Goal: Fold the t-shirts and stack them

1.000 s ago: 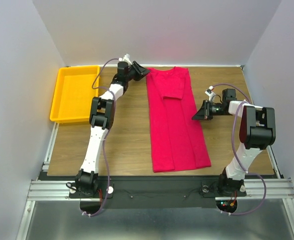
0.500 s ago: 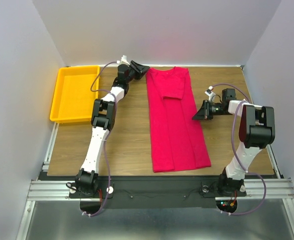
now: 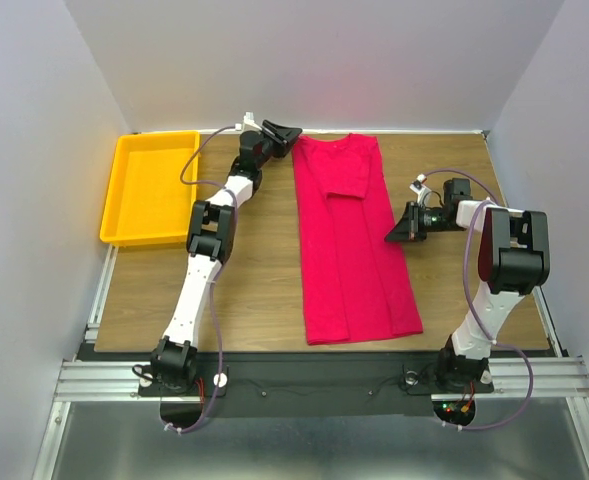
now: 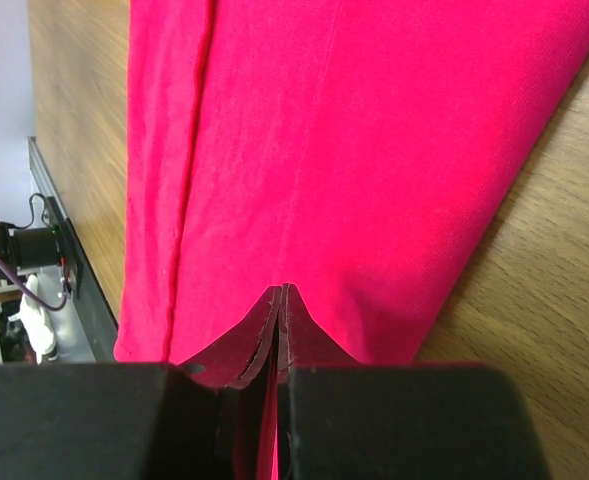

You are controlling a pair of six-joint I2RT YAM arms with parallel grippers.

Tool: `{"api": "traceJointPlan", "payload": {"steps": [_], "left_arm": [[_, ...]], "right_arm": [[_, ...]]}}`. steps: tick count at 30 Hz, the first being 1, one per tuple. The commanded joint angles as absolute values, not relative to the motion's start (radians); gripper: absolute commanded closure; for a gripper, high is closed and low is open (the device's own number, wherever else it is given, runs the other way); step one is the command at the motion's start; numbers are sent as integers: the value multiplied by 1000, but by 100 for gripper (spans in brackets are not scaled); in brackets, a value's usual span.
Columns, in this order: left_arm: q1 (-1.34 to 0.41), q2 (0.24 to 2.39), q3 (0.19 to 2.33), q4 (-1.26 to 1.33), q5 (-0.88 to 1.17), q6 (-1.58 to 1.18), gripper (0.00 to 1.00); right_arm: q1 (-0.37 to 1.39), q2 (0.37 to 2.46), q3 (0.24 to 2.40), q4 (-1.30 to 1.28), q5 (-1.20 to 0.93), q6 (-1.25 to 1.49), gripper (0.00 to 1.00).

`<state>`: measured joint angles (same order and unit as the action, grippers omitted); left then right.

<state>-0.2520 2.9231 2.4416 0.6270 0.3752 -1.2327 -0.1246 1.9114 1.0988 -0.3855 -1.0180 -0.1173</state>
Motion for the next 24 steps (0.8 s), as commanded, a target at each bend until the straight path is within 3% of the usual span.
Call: {"api": "traceJointPlan", "payload": {"steps": [1,15,24], "left_arm": [[-275,2931,2510,634,348,-1267,47],[-275,2904,2494,505,160,-1270,44],[-265,2889,2485,617,287,-1281,43]], "right_arm": [[-123,1899,1140,-388,-1011,-138,96],[-124,1881,1140,-393,-988,-146,96],[-123,1856,1144,-413,-963,-196,95]]}}
